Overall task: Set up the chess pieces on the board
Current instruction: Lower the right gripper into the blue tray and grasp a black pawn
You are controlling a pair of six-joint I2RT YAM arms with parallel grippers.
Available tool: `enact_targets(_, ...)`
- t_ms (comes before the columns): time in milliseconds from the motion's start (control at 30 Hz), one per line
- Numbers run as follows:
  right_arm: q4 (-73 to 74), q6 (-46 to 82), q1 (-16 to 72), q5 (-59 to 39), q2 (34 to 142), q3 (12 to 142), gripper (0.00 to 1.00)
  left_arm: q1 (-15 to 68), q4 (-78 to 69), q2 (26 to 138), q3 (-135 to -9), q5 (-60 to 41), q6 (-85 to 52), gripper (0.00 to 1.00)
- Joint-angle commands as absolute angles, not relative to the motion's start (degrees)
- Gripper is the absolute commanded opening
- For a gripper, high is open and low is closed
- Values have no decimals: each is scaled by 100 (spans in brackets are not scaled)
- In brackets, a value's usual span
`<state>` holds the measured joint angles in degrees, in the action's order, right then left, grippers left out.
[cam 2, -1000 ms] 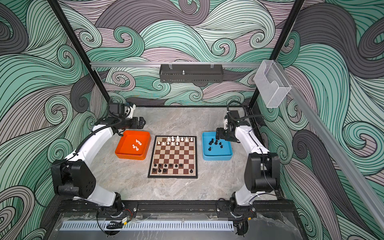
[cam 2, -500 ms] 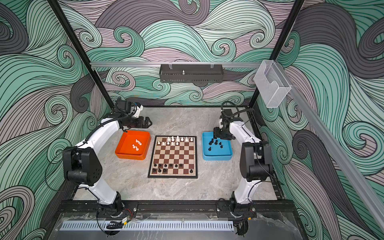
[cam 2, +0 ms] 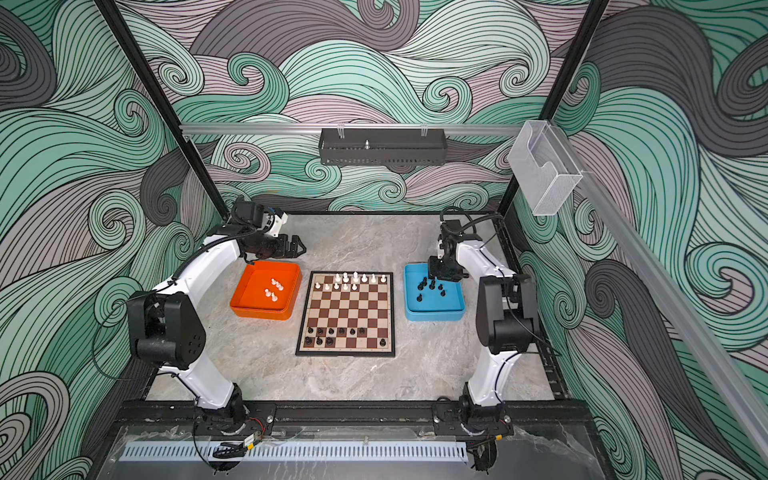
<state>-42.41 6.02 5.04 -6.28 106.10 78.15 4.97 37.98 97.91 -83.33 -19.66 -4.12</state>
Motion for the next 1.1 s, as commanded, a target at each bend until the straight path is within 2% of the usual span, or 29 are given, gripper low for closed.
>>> enact_targets(0, -4365, 589, 545, -696, 10631, 7954, 54, 514, 3978, 9683, -8451, -2018, -457, 99)
enact_targets(600, -4379, 790, 580, -350, 10793, 7942, 49, 553, 3843, 9644, -8301, -1683, -325, 99)
enact_targets(1067, -4208, 983, 587, -659, 10950, 7927, 44, 650, 3970, 9704, -8447, -1299, -229, 99)
